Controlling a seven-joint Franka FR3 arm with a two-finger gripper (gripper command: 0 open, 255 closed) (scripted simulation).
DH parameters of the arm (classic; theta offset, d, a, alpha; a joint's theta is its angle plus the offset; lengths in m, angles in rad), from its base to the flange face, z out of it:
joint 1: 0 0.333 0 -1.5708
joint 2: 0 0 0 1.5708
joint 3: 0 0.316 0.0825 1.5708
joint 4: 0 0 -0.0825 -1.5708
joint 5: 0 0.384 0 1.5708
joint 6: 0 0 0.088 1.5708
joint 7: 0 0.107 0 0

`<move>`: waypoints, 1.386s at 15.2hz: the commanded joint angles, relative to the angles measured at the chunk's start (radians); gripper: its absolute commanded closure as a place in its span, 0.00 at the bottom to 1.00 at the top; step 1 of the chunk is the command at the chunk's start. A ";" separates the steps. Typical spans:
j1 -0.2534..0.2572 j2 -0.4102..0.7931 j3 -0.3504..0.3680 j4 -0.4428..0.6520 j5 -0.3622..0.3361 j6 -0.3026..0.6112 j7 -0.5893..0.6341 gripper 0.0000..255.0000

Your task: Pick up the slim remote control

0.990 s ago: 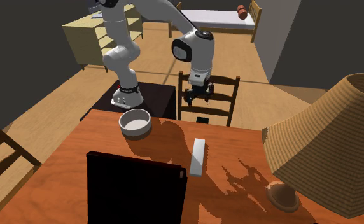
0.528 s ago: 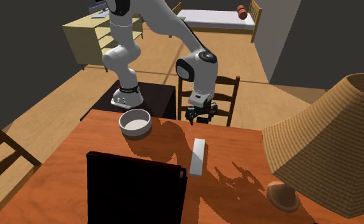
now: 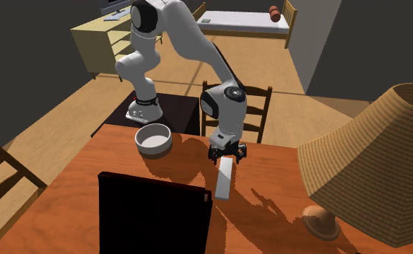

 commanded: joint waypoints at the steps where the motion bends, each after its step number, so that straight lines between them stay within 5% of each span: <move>1: -0.022 0.062 -0.009 0.056 0.016 0.005 0.015 0.00; 11: -0.044 0.160 0.006 0.083 0.044 0.075 0.009 0.00; 12: -0.043 0.161 0.006 0.085 0.044 0.075 0.011 1.00; 21: -0.044 0.160 0.006 0.083 0.044 0.075 0.009 1.00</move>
